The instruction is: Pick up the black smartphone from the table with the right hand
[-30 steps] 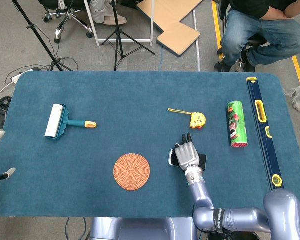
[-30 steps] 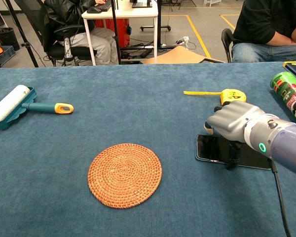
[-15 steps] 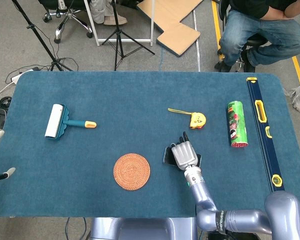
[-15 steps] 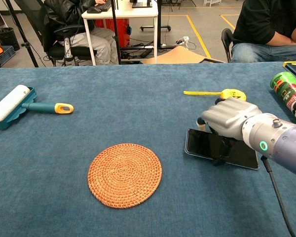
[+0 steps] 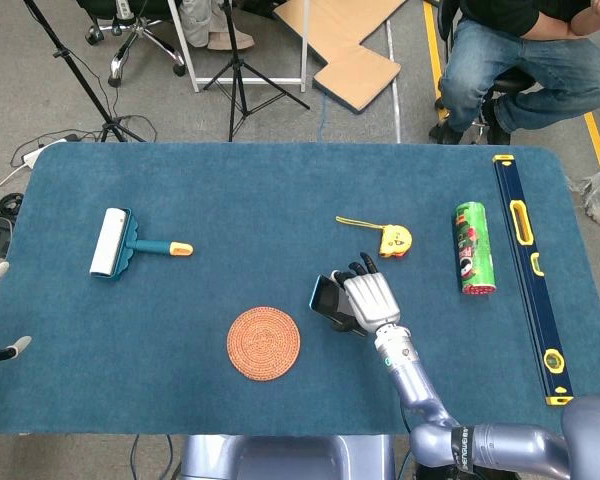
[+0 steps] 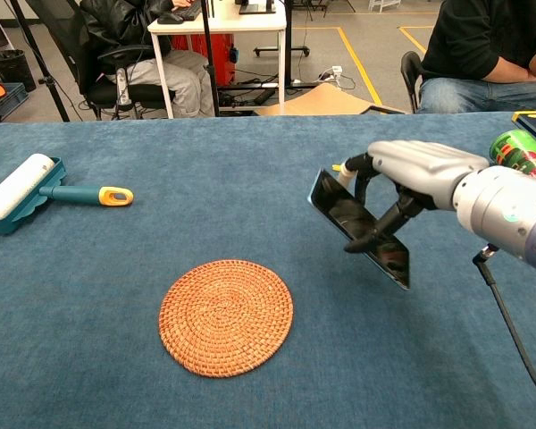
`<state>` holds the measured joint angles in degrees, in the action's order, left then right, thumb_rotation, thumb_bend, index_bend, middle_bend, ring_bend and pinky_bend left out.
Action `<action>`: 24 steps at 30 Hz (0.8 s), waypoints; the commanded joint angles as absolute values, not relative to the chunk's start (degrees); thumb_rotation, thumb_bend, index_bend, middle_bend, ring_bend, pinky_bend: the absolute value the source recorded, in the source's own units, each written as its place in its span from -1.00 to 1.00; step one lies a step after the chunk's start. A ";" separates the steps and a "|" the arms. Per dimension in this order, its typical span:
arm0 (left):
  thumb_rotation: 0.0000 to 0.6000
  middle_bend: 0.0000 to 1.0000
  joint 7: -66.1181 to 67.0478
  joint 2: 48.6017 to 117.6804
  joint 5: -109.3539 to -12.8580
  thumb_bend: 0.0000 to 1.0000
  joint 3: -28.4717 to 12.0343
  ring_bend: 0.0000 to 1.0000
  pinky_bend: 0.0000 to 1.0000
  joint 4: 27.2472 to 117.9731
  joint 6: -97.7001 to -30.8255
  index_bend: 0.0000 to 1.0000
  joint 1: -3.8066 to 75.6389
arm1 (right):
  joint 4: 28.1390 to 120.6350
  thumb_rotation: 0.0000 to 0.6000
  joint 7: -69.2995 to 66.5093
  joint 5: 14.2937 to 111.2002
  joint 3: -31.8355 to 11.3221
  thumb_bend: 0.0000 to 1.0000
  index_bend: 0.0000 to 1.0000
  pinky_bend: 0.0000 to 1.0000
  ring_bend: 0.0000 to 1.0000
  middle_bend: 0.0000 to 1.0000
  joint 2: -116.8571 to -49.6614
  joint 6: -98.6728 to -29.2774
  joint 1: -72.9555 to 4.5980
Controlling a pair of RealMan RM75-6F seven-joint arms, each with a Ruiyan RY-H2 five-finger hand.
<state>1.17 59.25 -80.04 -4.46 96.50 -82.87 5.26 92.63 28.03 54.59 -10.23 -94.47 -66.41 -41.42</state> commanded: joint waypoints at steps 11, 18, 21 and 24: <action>1.00 -1.00 2.61 59.70 -80.67 -1.00 -4.12 -1.00 -1.00 96.88 -83.43 -1.00 5.16 | 83.55 1.00 -34.37 67.44 -16.90 -0.41 0.02 -0.92 -0.66 0.10 -95.39 -56.40 -32.89; 1.00 -1.00 3.24 60.02 -80.15 -1.00 -4.20 -1.00 -1.00 96.80 -82.98 -1.00 5.38 | 80.41 1.00 -48.41 69.34 -17.18 -0.31 0.02 -0.88 -0.66 0.10 -97.53 -53.06 -32.11; 1.00 -1.00 3.21 60.07 -79.85 -1.00 -4.30 -1.00 -1.00 96.65 -82.74 -1.00 5.49 | 78.66 1.00 -52.97 70.44 -17.03 -0.28 0.02 -0.85 -0.66 0.10 -98.29 -51.73 -32.06; 1.00 -1.00 3.19 60.09 -79.71 -1.00 -4.34 -1.00 -1.00 96.59 -82.61 -1.00 5.54 | 76.89 1.00 -54.99 71.42 -16.35 -0.25 0.02 -0.85 -0.66 0.10 -99.24 -51.34 -31.93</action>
<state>3.19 60.09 -79.71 -4.34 96.59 -82.61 5.54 78.46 -53.34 70.23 -16.67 -98.20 -52.30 -32.34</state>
